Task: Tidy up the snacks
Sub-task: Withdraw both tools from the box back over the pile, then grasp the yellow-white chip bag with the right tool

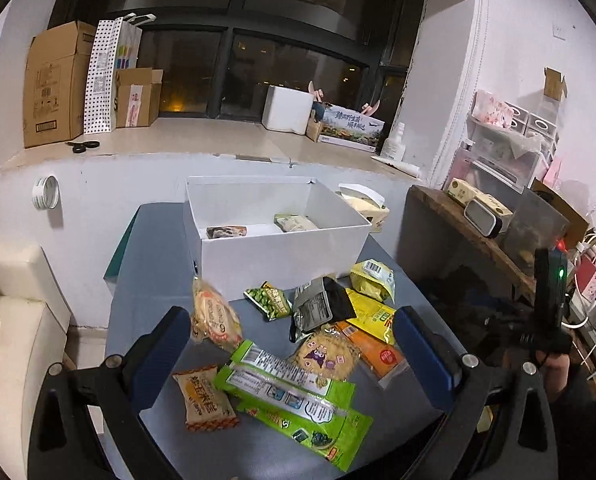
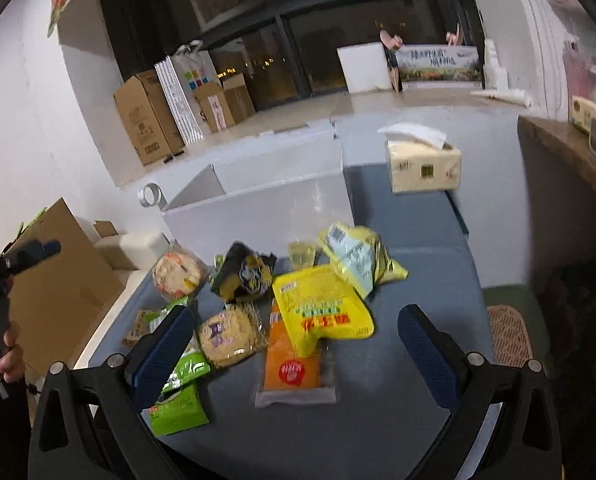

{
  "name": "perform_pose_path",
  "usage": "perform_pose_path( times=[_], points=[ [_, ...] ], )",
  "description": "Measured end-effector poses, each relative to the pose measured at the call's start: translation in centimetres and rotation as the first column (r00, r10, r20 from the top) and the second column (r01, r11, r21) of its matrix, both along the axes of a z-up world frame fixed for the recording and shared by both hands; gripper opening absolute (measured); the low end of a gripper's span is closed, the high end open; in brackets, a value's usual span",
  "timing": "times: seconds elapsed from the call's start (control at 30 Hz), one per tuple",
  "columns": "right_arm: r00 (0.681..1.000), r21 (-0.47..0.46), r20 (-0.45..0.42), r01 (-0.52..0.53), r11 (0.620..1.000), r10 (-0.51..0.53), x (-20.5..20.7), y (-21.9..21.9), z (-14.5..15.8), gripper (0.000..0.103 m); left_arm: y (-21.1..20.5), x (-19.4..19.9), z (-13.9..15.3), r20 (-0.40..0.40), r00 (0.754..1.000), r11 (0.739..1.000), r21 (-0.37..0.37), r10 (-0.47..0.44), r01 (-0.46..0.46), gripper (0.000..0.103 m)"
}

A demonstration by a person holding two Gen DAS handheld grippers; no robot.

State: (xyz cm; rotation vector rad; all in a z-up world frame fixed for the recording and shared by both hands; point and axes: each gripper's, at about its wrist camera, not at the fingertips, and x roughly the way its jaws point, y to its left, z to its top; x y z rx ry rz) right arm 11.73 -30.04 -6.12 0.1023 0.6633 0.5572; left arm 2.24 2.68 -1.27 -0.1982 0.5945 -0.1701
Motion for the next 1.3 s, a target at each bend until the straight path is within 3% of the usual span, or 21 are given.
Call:
perform_pose_path(
  times=[0.33, 0.53, 0.7, 0.97, 1.13, 1.2, 1.23, 1.3],
  points=[
    [1.000, -0.111, 0.008, 0.027, 0.993, -0.026, 3.6, 1.4, 0.2, 0.103, 0.5, -0.3, -0.4, -0.001, 0.999, 0.998, 0.026, 0.052, -0.052, 0.103],
    [0.998, -0.182, -0.065, 0.007, 0.983, -0.019, 8.1, 3.4, -1.2, 0.103, -0.1, -0.5, -0.6, -0.006, 0.999, 0.998, 0.051, 0.040, -0.040, 0.103],
    [0.988, -0.187, -0.153, -0.024, 0.982, -0.005, 11.9, 4.4, -3.3, 0.103, -0.6, -0.4, -0.8, -0.016, 0.999, 0.995, 0.086, 0.044, -0.042, 0.103],
    [0.978, -0.245, -0.199, 0.006, 0.969, -0.057, 15.5, 5.3, -7.1, 0.103, -0.7, -0.4, -1.0, -0.032, 0.999, 0.995, 0.091, 0.037, -0.034, 0.103],
    [0.966, -0.234, -0.247, 0.011, 0.972, -0.071, 16.6, 5.1, -9.3, 0.103, -0.2, -0.2, -1.3, -0.041, 0.998, 0.996, 0.078, 0.046, -0.042, 0.103],
    [0.964, -0.245, -0.256, 0.010, 0.969, -0.075, 16.8, 5.2, -9.9, 0.096, -0.1, -0.2, -1.3, -0.043, 0.998, 0.996, 0.078, 0.050, -0.047, 0.103],
    [0.959, -0.252, -0.270, 0.013, 0.968, -0.083, 17.0, 5.2, -10.1, 0.082, 0.0, -0.2, -1.3, -0.043, 0.998, 0.996, 0.077, 0.052, -0.049, 0.103],
    [0.958, -0.233, -0.275, 0.018, 0.972, -0.084, 17.1, 4.9, -10.1, 0.080, 0.1, -0.1, -1.5, -0.046, 0.997, 0.996, 0.076, 0.054, -0.050, 0.103]
  ],
)
